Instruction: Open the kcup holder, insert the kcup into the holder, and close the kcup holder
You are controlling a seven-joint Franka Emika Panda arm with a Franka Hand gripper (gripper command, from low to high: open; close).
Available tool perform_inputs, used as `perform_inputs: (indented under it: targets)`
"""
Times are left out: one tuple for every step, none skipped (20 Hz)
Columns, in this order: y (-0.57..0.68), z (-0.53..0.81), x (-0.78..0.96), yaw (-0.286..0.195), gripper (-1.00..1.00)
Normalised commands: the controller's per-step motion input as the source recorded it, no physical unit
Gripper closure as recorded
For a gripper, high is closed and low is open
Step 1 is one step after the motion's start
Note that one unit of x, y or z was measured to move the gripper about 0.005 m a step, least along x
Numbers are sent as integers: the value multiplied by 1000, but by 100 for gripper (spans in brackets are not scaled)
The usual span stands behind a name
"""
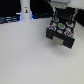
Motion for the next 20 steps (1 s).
perform_inputs:
  targets:
    - [-457,136,587,29,-100]
    - [-471,76,555,40,-100]
    - [-432,48,564,37,-100]
    - [-389,24,562,43,-100]
    - [-369,16,564,45,-100]
    - [-351,13,571,48,-100]
    - [-342,29,593,47,-100]
    - [-332,35,621,43,-100]
    - [-319,39,626,46,-100]
    - [-294,41,628,50,-100]
    - [-284,40,637,50,-100]
    - [-276,34,668,45,-100]
    - [-254,20,678,49,-100]
    - [-223,3,690,58,-100]
    - [-188,-5,711,59,-100]
    - [-137,-11,746,58,-100]
    - [-81,-20,767,58,-100]
    - [-41,-19,773,59,-100]
    - [-31,-13,767,54,-100]
    - [18,-30,756,68,-100]
